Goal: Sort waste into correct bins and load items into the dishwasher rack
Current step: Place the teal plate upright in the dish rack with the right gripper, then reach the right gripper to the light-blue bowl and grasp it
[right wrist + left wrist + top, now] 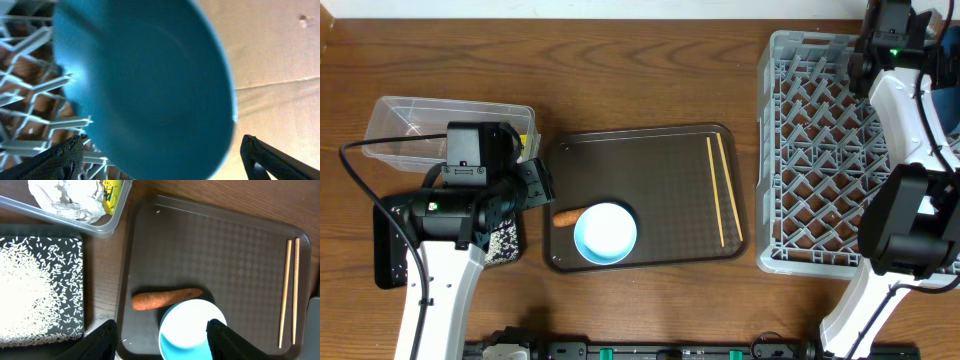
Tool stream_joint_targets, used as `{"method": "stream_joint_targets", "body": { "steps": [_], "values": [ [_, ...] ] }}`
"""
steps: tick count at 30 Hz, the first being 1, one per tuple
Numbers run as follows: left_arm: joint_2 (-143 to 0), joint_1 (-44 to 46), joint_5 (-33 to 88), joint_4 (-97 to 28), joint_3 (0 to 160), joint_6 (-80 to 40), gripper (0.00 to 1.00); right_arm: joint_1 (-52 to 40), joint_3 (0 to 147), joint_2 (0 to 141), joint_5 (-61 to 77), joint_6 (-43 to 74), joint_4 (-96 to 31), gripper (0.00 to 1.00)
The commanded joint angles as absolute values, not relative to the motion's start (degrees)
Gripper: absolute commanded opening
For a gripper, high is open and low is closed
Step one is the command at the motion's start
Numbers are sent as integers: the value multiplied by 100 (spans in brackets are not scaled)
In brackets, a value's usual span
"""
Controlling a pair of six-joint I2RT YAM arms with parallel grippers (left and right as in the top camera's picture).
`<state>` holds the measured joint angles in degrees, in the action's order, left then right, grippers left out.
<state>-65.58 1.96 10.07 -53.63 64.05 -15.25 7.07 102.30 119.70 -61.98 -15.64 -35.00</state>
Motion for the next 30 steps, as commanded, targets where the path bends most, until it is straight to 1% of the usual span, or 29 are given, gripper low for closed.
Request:
{"method": "stream_joint_targets", "body": {
  "steps": [1,9,13,14,17,19,22,27,30],
  "values": [
    [-6587,172,910,-5367,6425,-1575,59,502,10230,11533,-5402,-1503,-3662,99],
    [-6587,172,913,-5424,6425,-1575,60,-47,10230,10595,-3780,-1398,-3942,99],
    [-6587,172,913,-5498,6425,-1575,60,-471,10230,10189,-2880,-1236,-4359,99],
    [-6587,172,913,-5498,6425,-1575,60,-611,10230,10099,-2471,-1120,-4532,99],
    [-6587,172,913,-5505,6425,-1575,60,-989,10230,9974,-1214,-790,-5022,93],
    [-6587,172,913,-5535,6425,-1575,61,-1275,10230,9977,-314,-499,-5387,91],
    [-6587,172,913,-5655,6425,-1575,61,-1682,10226,10055,572,-32,-5843,91],
    [-6587,172,843,-5940,6425,-1575,61,-2408,10160,10311,1546,381,-6311,87],
    [-6587,172,272,-6193,6425,-1577,61,-2871,10149,10554,1719,408,-6654,79]
  ]
}}
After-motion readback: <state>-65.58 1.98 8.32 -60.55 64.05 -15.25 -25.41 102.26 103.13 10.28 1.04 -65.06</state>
